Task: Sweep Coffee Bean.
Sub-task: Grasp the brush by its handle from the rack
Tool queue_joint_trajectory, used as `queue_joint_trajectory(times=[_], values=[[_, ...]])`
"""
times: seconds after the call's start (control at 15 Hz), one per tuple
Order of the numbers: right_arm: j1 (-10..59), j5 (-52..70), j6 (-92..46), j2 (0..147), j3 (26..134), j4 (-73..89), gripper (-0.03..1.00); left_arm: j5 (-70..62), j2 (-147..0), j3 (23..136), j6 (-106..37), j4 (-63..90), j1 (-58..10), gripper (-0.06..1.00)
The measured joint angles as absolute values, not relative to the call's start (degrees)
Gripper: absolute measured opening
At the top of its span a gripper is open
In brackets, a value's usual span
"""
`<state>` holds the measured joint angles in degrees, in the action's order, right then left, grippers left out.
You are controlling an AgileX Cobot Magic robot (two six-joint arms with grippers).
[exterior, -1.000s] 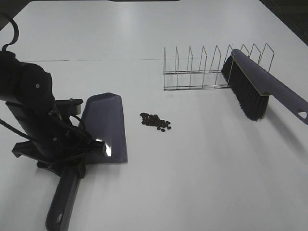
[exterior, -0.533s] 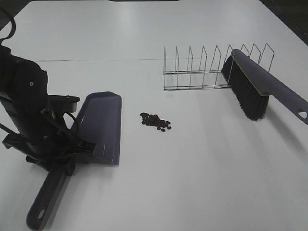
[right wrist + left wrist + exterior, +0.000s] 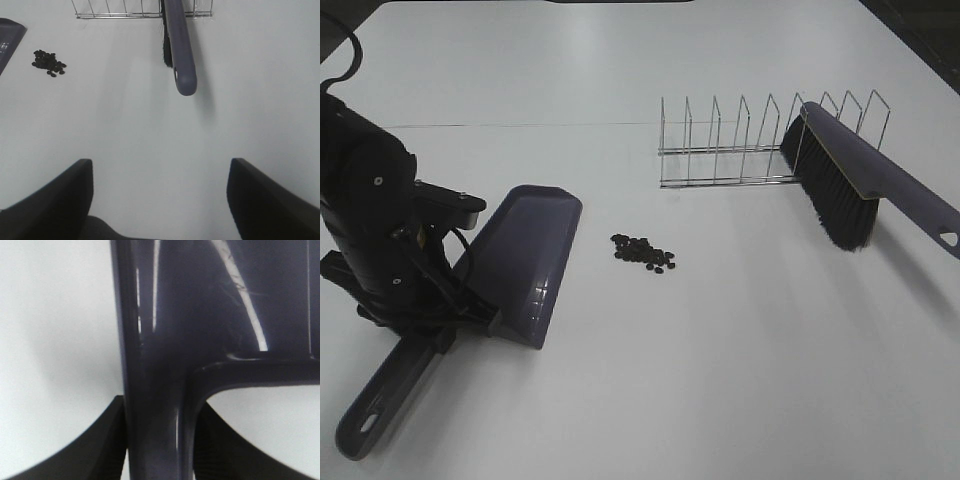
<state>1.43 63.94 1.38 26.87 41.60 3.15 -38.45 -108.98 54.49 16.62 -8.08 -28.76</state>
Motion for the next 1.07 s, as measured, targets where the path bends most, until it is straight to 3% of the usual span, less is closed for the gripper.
queue_joint_trajectory(times=[0.73, 1.07], values=[[1.43, 64.8, -2.81, 75.23, 71.05, 2.86, 0.65, -38.45, -108.92, 54.49, 16.33, -7.56, -28.76, 0.34], [1.43, 64.8, -6.02, 90.3, 83.25, 2.86, 0.65, -38.45, -108.92, 54.49, 16.33, -7.39, -28.76, 0.34]])
